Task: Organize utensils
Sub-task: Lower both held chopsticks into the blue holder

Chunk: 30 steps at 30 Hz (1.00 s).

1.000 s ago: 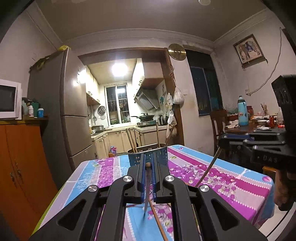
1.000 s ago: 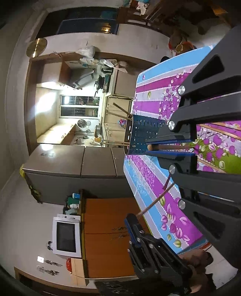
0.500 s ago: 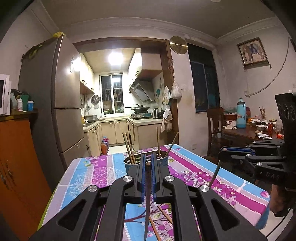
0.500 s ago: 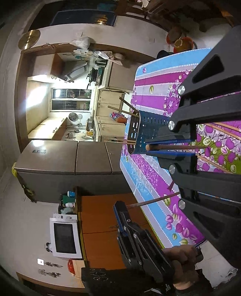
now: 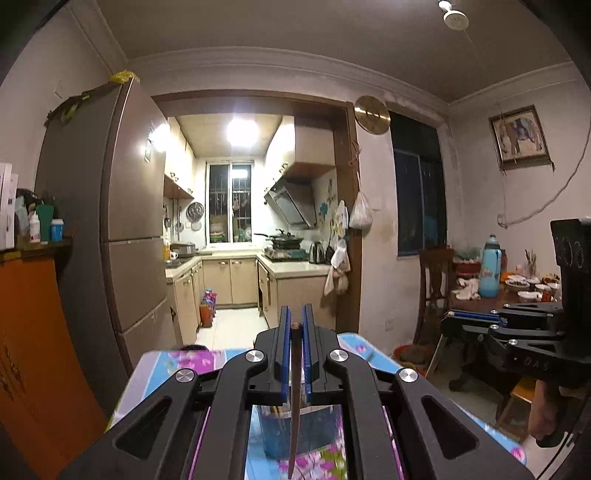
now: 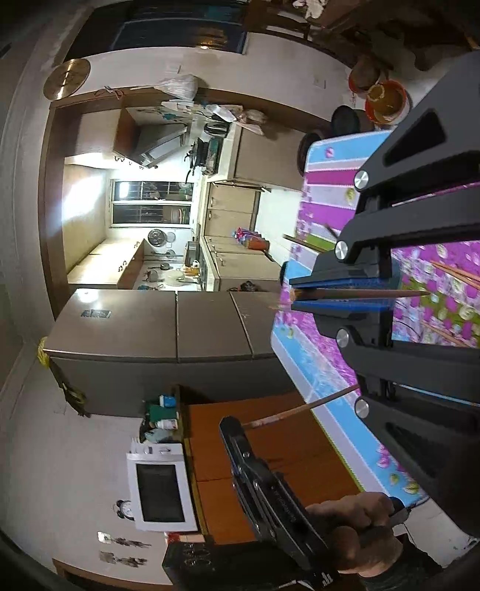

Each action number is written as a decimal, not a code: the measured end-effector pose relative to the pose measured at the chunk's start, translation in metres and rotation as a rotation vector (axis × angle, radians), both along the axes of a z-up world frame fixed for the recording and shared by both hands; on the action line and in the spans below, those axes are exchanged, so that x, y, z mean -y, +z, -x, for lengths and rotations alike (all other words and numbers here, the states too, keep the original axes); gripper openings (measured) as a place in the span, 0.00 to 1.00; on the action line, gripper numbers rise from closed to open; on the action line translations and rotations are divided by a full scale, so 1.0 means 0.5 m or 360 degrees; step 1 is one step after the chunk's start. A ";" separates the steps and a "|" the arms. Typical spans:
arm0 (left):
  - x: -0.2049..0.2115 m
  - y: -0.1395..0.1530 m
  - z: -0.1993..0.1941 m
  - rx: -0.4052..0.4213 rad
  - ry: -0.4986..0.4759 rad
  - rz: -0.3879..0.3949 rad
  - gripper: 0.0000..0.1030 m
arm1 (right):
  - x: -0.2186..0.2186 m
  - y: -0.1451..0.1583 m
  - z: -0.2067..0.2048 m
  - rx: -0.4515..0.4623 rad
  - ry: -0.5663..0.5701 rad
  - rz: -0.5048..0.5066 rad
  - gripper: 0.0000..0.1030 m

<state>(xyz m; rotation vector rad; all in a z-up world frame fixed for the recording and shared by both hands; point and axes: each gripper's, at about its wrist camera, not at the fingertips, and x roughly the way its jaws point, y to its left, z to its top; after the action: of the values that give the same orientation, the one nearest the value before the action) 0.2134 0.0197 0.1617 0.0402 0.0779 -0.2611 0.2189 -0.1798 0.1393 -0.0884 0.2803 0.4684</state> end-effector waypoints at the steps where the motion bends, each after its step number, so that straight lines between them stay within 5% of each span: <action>1: 0.003 0.014 -0.008 0.0012 0.0007 -0.0004 0.07 | 0.001 0.011 -0.010 0.0002 -0.0002 -0.0004 0.05; 15: 0.036 0.118 -0.138 0.0057 0.0079 0.0033 0.07 | 0.004 0.142 -0.168 0.0031 -0.0028 -0.0064 0.05; 30: 0.039 0.045 -0.273 -0.0052 0.0100 0.0059 0.07 | -0.038 0.067 -0.276 -0.0085 -0.0004 -0.0015 0.05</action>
<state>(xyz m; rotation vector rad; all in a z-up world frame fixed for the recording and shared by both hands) 0.3500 0.0003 0.1842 -0.0032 0.1066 -0.2006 0.3568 -0.1609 0.1728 -0.0664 0.3304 0.4700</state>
